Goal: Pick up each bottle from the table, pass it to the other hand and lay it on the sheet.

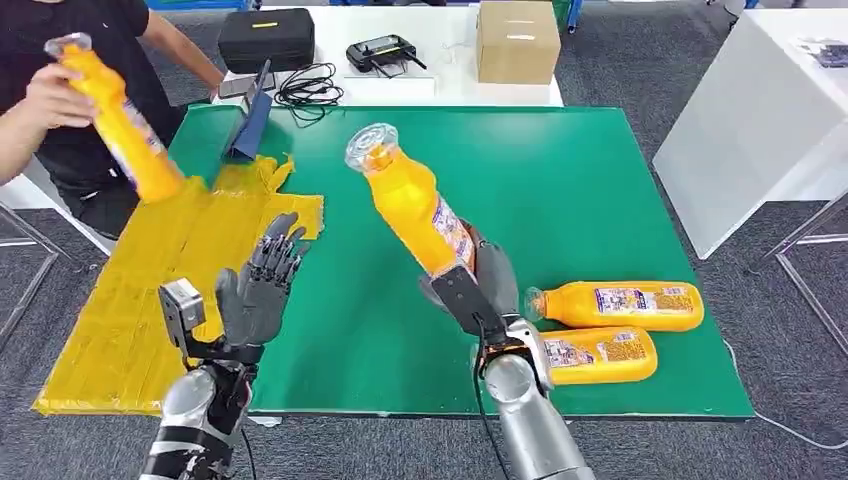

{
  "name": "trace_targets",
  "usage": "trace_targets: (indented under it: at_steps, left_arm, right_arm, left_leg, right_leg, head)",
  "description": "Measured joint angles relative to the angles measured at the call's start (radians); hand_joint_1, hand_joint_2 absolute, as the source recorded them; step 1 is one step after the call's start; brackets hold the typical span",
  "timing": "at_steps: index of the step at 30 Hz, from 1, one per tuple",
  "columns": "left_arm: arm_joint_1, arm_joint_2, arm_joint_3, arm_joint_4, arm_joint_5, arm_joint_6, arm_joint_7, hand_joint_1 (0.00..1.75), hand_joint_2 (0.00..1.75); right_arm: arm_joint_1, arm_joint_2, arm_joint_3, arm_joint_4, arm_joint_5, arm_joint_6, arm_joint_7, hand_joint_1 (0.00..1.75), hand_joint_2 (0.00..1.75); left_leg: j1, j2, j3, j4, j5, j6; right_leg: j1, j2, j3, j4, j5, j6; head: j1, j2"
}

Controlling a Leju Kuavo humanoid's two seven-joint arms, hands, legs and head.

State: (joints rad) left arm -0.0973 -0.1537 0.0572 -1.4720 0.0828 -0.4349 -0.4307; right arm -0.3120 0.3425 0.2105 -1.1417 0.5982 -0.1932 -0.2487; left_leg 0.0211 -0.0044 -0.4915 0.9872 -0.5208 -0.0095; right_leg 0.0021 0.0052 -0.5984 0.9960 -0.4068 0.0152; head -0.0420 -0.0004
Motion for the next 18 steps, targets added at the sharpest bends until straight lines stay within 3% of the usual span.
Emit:
trace_targets:
  at_steps: [5,12,18]
  left_arm:
    - [0.040,-0.022,-0.006,-0.074,-0.010,0.016,0.000,0.00,1.75]
    - [0.085,-0.045,-0.039,-0.171,-0.011,0.034,-0.001,0.00,1.75]
    - [0.102,-0.048,-0.051,-0.206,-0.011,0.038,-0.002,0.00,1.75]
  right_arm:
    - [0.028,0.014,0.125,-0.028,0.042,0.091,0.019,1.75,1.75]
    - [-0.006,0.014,0.389,-0.012,0.053,0.120,0.059,1.75,1.75]
    - [-0.024,0.014,0.469,0.005,0.053,0.117,0.066,1.75,1.75]
  left_leg:
    - [0.000,0.001,0.000,0.000,0.000,0.000]
    - [0.000,0.000,-0.001,0.000,0.000,0.000]
    - [0.000,0.000,-0.001,0.000,0.000,0.000]
  right_leg:
    - [0.000,0.001,0.000,0.000,0.000,0.000]
    - [0.000,0.001,-0.002,0.000,0.000,0.000]
    - [0.000,0.001,-0.001,0.000,0.000,0.000]
  head:
    - [-0.001,0.000]
    - [0.000,0.000]
    - [0.000,0.000]
